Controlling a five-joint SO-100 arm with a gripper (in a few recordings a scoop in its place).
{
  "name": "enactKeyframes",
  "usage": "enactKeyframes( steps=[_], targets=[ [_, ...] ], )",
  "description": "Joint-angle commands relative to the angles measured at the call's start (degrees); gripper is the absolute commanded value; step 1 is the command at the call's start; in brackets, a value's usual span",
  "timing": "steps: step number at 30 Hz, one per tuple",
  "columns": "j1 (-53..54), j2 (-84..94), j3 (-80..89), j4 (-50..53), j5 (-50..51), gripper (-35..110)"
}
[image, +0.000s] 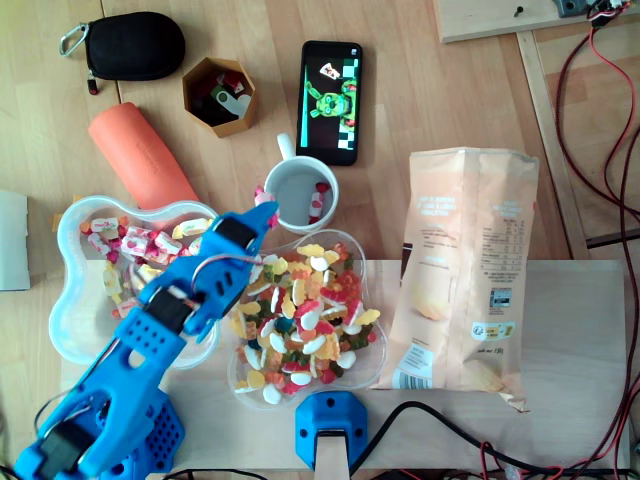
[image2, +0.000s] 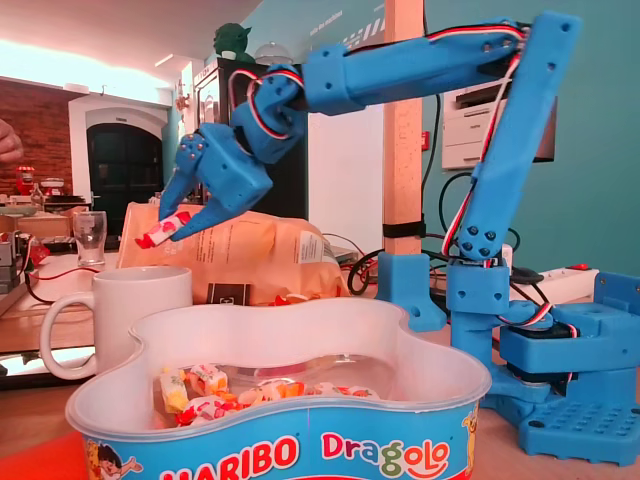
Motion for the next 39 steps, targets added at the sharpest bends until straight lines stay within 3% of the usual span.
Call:
enactKeyframes(
  steps=[1,9,18,39],
  targets=[
    [0.2,-1.6,-10.0,5.4,0.2,-4],
    [1.0,-6.9,-20.3,12.7,0.6,-4],
    [1.1,-7.9,-26.5,16.7,10.8,-4],
    [1.1,-10.4,-26.5,17.2,11.2,-4]
  ],
)
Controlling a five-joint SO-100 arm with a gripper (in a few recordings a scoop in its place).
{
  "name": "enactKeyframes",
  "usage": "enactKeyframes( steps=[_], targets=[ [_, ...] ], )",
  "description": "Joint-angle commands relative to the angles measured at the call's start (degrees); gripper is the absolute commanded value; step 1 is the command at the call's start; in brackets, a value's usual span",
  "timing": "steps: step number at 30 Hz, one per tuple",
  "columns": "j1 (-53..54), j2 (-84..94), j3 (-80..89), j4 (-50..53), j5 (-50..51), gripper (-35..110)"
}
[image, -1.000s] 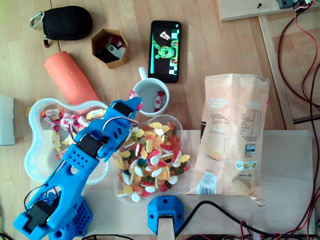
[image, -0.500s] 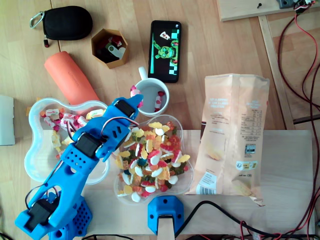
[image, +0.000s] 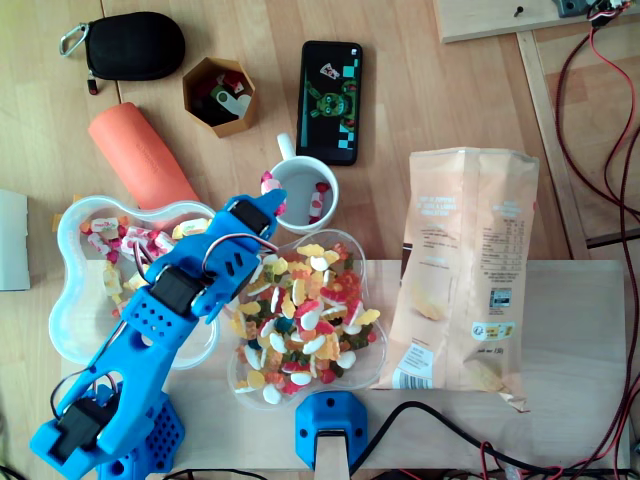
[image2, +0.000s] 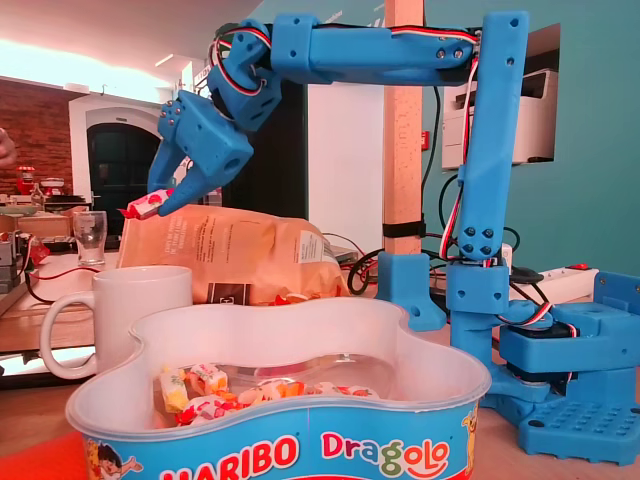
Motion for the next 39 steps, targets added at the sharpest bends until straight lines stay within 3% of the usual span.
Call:
enactKeyframes(
  steps=[1,16,39],
  targets=[
    [0.9,-0.9,-3.7,0.3,1.3,-4],
    [6.2,-4.1,-7.3,-0.7,1.8,-4],
    [5.9,-10.9,-12.6,-0.8,1.7,-4]
  ],
)
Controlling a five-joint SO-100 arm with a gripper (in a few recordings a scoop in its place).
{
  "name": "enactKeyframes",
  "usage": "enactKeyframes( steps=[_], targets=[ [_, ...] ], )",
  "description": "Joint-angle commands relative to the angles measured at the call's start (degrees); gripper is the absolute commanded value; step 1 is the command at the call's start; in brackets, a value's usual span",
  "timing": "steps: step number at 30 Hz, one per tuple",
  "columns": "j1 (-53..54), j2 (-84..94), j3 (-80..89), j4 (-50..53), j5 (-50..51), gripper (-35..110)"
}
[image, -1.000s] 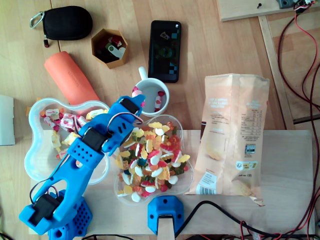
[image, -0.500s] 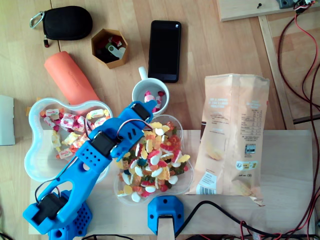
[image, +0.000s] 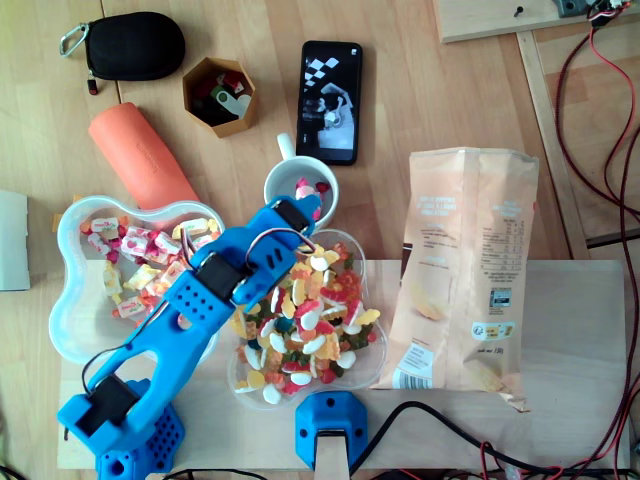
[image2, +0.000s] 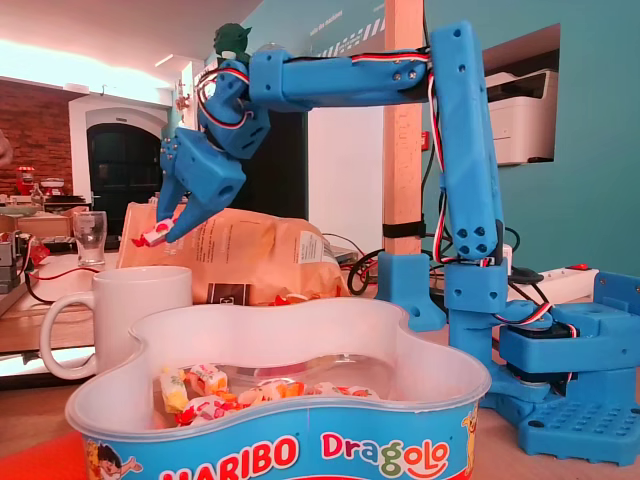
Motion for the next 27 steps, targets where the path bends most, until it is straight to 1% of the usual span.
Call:
enactKeyframes(
  steps=[1,8,27],
  targets=[
    [0.5,1.3,-3.5,-0.5,0.8,-4],
    [-3.5,1.3,-3.6,-0.5,0.8,-4],
    [-3.4,1.1,-3.5,-0.5,0.8,-3]
  ],
)
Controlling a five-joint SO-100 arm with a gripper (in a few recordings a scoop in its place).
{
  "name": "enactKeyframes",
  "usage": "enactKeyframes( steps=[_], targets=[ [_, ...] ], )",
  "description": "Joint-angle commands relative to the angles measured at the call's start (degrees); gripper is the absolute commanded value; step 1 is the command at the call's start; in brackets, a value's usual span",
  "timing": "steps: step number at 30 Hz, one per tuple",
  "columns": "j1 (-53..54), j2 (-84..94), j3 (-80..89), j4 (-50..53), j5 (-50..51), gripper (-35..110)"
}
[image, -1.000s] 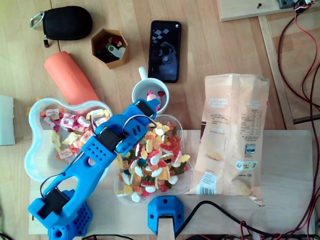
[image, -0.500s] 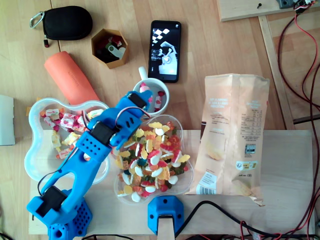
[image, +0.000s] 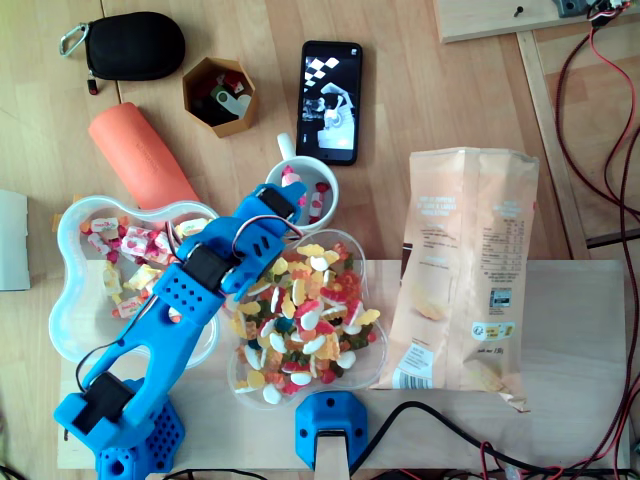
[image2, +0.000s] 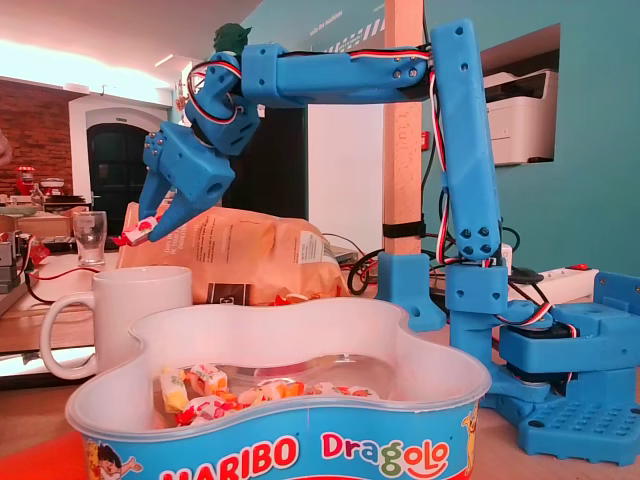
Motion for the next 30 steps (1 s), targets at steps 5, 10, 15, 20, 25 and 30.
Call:
enactKeyframes(
  steps=[5,10,15,20,25,30],
  targets=[
    [0.2,1.3,-3.2,-0.5,0.7,-1],
    [0.2,1.3,-3.2,-0.5,-0.2,8],
    [0.2,1.3,-3.2,-0.5,-0.2,13],
    [0.2,1.3,-3.2,-0.5,-0.2,13],
    [0.2,1.3,-3.1,-0.5,-0.2,13],
    [0.0,1.4,-3.1,-0.5,-0.2,13]
  ],
)
